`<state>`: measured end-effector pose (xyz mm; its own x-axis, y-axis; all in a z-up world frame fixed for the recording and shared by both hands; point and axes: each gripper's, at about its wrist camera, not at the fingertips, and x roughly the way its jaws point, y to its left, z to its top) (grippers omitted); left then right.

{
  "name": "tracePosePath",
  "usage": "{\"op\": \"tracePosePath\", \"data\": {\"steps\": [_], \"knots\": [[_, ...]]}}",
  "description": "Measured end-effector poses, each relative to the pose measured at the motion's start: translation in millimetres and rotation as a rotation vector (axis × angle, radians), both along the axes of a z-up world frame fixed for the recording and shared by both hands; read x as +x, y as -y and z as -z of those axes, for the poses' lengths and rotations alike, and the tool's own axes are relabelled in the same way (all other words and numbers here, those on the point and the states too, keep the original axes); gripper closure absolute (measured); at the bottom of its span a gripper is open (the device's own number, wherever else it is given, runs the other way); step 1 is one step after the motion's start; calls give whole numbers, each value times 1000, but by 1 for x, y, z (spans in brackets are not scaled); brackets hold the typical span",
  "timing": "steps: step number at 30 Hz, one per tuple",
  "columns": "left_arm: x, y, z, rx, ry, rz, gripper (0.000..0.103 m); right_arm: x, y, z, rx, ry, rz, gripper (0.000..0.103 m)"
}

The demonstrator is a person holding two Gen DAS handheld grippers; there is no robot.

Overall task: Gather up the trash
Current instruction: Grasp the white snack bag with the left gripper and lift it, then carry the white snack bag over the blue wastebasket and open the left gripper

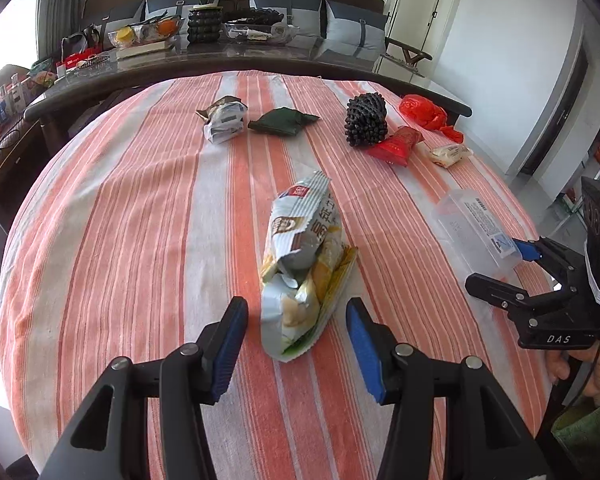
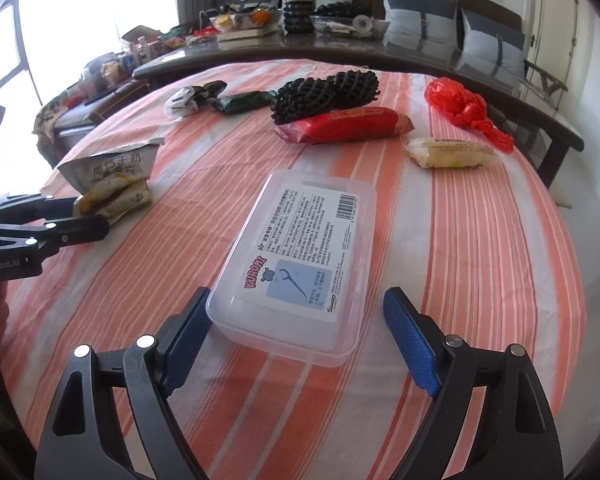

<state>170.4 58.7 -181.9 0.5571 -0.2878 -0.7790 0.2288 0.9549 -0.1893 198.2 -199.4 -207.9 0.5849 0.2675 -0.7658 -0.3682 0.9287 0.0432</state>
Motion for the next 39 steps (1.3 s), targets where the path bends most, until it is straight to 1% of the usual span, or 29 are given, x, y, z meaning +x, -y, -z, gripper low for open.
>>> {"op": "tracePosePath", "data": {"steps": [3,5,8,9,10,11,14,18,19,20,21,22,23,27,31,35,39], "knots": [[-6,-3,-6,-24,23,18,51,-1,5,-1,28,-11,7,12],[-4,0,-12,-41,42,50,51,-1,8,-3,54,-43,17,11],[10,9,-20,-14,50,83,51,3,14,-12,102,-125,41,11],[17,12,-21,1,41,103,47,5,15,-17,106,-143,55,11],[24,15,-20,19,30,114,38,8,14,-23,100,-155,68,11],[29,17,-19,38,23,113,35,12,14,-29,90,-168,81,11],[43,18,-15,64,-8,118,35,27,4,-37,27,-216,104,11],[48,15,-18,63,-2,121,35,40,-10,-33,-52,-254,110,11],[49,15,-19,59,0,126,36,43,-13,-30,-64,-268,116,14],[50,15,-19,57,-3,134,36,45,-14,-28,-74,-280,124,20],[49,16,-18,60,-5,138,52,46,-15,-26,-83,-289,123,24],[50,17,-17,66,-13,140,76,47,-16,-25,-91,-296,116,39],[50,17,-17,62,-19,138,76,46,-16,-25,-91,-297,113,40],[46,19,-21,28,-16,131,83,38,-2,-39,-63,-255,124,40],[38,37,-33,-4,4,147,85,33,19,-54,-29,-221,121,40],[33,76,-53,-35,37,198,85,28,49,-67,-4,-192,126,40],[33,134,-73,-66,62,280,85,25,97,-80,8,-162,172,40]]}}
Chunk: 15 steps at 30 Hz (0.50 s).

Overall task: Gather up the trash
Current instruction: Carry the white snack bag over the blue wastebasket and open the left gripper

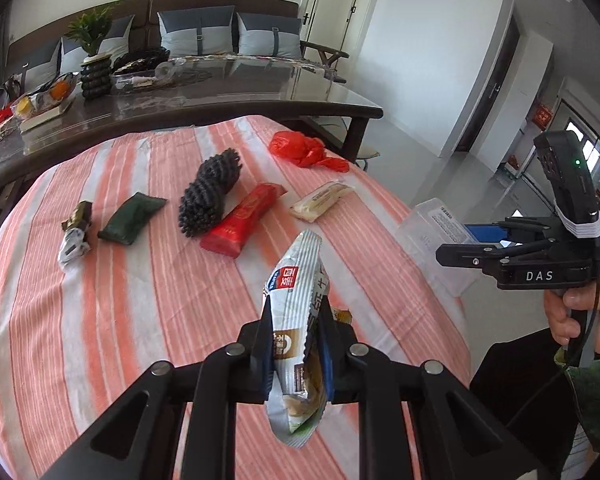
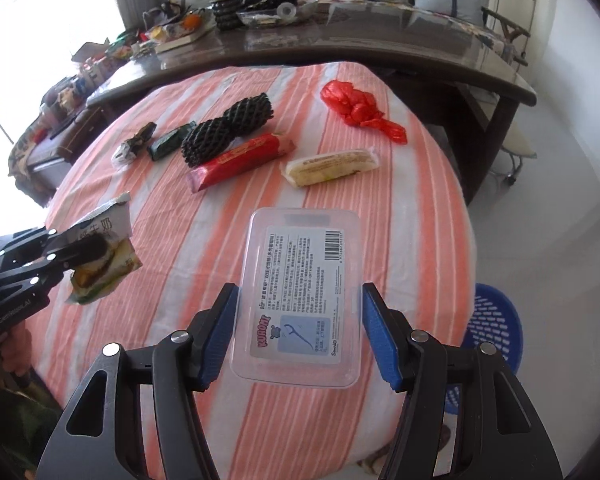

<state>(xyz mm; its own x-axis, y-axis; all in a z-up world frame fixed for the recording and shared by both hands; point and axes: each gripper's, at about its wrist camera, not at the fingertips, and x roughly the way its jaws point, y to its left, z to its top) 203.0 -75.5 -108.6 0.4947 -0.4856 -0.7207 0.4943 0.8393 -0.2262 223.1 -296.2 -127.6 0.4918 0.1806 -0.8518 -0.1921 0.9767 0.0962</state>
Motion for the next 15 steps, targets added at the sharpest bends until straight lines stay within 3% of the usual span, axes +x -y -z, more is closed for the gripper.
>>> {"op": "tracePosePath", "data": {"steps": [8,15], "knots": [[10,145,-8,-45,-35,184,85,-4,141,6,-5,-22,221,40],[13,265,18,-38,-94,295,85,-13,232,41,-1,-82,362,40]]}}
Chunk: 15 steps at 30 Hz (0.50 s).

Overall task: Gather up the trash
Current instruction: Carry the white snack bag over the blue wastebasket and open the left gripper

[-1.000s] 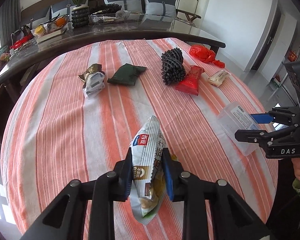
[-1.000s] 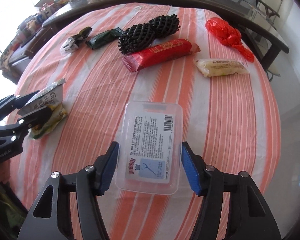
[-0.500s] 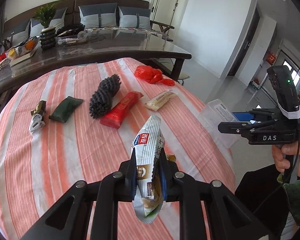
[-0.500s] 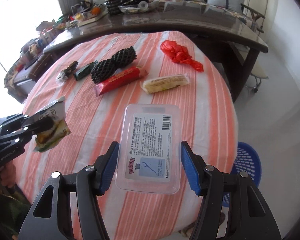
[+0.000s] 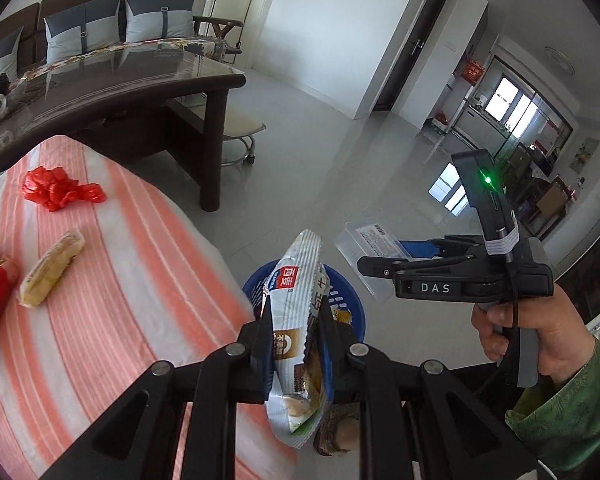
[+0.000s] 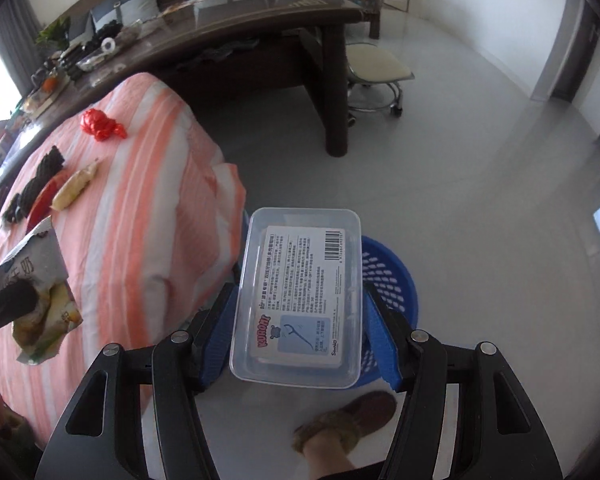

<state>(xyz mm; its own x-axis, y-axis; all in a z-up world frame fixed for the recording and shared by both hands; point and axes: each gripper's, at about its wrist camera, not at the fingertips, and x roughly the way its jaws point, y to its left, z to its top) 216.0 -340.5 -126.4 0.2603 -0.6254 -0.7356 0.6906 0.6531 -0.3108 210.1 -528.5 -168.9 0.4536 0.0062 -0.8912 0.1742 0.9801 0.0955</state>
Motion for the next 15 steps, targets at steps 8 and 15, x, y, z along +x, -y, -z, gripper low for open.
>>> {"op": "tracePosePath", "data": {"steps": [8,15], "knots": [[17,82,57,36,-90,25,85,-5,58,48,67,-27,87,40],[31,112,89,44,-117,36,83,0,83,65,107,-27,106,40]]}}
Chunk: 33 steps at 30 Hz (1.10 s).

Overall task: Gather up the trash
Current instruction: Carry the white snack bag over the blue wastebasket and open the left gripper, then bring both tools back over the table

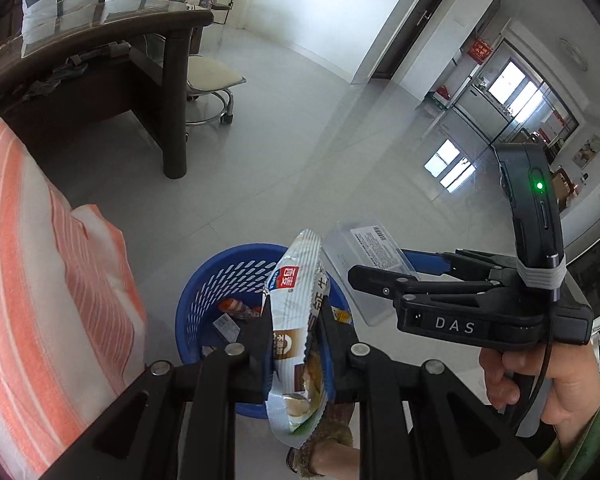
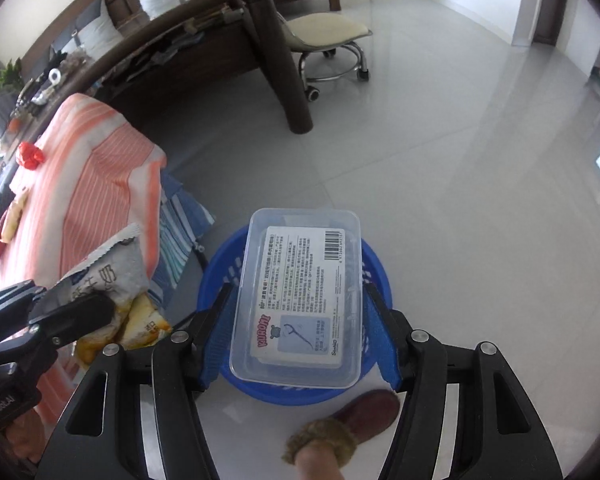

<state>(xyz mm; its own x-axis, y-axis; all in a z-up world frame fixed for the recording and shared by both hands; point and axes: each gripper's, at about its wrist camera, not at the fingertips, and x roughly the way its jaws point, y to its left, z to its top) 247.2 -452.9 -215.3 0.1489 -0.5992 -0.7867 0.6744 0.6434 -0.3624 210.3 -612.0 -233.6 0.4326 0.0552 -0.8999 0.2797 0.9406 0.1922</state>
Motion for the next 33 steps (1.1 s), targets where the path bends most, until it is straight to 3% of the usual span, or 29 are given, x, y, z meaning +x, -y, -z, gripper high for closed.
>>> {"op": "tracePosePath", "data": {"steps": [2,3,4,5,8,12,14,16,21,27,33], "knots": [[8,9,8,-8,-15,6,67,3,4,5,-3,-1,-3,39],[14,12,11,-2,-14,-7,49,5,7,8,6,3,-1,37],[16,14,10,0,-3,-25,45,5,9,9,20,10,5,27],[18,13,9,-3,3,-36,45,4,11,8,27,17,13,23],[16,4,-6,-43,16,-56,45,0,17,-2,-3,53,26,23],[-2,-23,-42,-77,111,-61,45,-13,18,-32,-72,168,41,21],[-15,-43,-59,-84,158,-63,44,-21,15,-50,-119,240,46,13],[-30,-67,-68,-70,199,-76,38,-30,7,-67,-171,309,51,8],[-53,-146,-63,14,227,-175,38,-42,-22,-92,-247,423,40,5],[-64,-267,-39,125,220,-374,38,-37,-99,-96,-295,487,-86,5],[-61,-370,-37,215,245,-555,38,-39,-219,-79,-152,431,-298,5]]}}
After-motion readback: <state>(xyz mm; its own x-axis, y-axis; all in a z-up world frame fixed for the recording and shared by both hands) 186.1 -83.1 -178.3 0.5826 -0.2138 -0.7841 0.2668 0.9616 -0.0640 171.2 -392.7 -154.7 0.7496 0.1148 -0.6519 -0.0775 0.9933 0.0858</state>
